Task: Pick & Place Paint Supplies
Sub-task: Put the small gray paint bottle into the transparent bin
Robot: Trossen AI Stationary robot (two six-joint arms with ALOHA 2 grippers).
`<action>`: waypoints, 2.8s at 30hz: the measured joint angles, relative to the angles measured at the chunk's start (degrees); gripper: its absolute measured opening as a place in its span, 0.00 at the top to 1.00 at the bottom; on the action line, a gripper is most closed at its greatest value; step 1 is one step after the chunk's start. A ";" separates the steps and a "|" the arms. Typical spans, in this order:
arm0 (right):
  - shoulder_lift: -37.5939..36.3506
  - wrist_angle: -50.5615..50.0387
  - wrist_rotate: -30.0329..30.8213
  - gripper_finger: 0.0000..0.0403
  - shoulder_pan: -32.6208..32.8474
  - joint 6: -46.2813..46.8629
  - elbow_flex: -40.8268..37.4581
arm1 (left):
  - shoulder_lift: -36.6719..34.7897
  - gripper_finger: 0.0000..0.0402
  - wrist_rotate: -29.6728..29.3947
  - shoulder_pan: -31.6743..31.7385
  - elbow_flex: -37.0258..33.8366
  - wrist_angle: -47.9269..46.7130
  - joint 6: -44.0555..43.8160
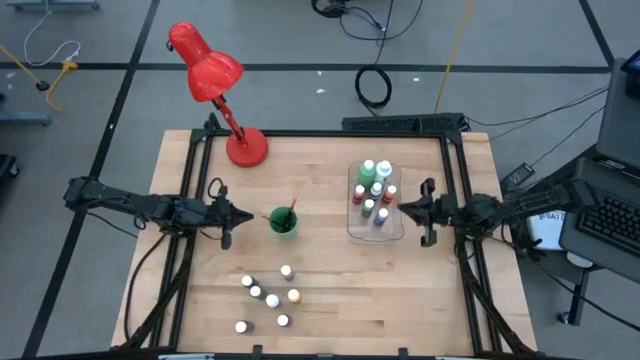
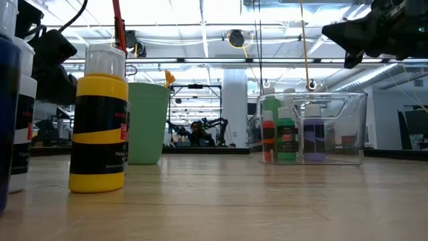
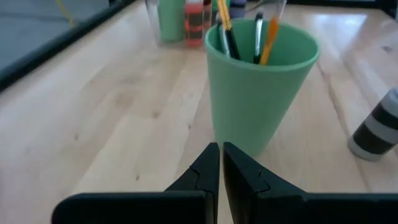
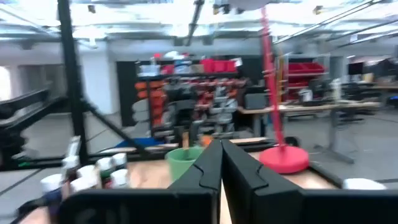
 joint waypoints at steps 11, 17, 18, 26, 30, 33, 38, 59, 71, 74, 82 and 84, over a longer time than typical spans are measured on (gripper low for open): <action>-3.78 -8.78 -0.21 1.00 -2.71 5.44 -0.10 | -0.01 0.95 0.22 0.00 0.00 18.25 10.31; -3.23 -8.81 0.25 0.98 -2.71 0.99 -0.12 | -0.02 0.95 3.21 -0.30 0.00 22.08 6.09; -2.87 -8.73 0.26 0.98 -2.71 0.29 -0.12 | -0.02 0.95 5.51 -0.60 0.00 22.04 6.78; -1.39 -11.30 -2.56 0.98 -2.58 -1.06 -0.86 | -0.01 0.98 2.54 -5.14 0.00 21.94 9.42; 0.96 -11.60 -3.16 0.98 -2.02 -1.74 -0.80 | -0.02 0.98 1.78 -5.38 0.00 19.67 8.54; 2.15 -8.63 -3.22 0.98 -1.93 -2.38 -0.80 | -0.01 0.95 2.17 -5.38 0.00 17.08 4.21; 3.21 -10.44 -3.18 0.98 -1.93 -1.69 -0.80 | -0.02 0.95 1.33 -5.33 0.00 15.45 5.11; 11.76 -2.13 -1.49 0.98 -1.97 -3.00 -0.80 | 13.25 0.99 9.45 -14.92 0.00 29.99 7.10; 17.64 2.33 -1.26 0.98 -1.97 -0.10 -0.80 | 31.30 1.00 6.17 -21.37 6.27 39.38 11.69; 18.63 2.64 -1.26 0.98 -1.97 0.07 -0.80 | 35.50 0.99 5.54 -22.15 10.18 39.39 14.46; 20.98 2.68 -1.45 0.98 -1.97 1.87 -0.80 | 46.18 0.96 2.55 -22.47 21.90 34.31 15.43; 20.98 3.07 -1.45 0.98 -1.97 1.37 -0.80 | 49.26 0.93 0.09 -22.43 25.22 31.10 15.44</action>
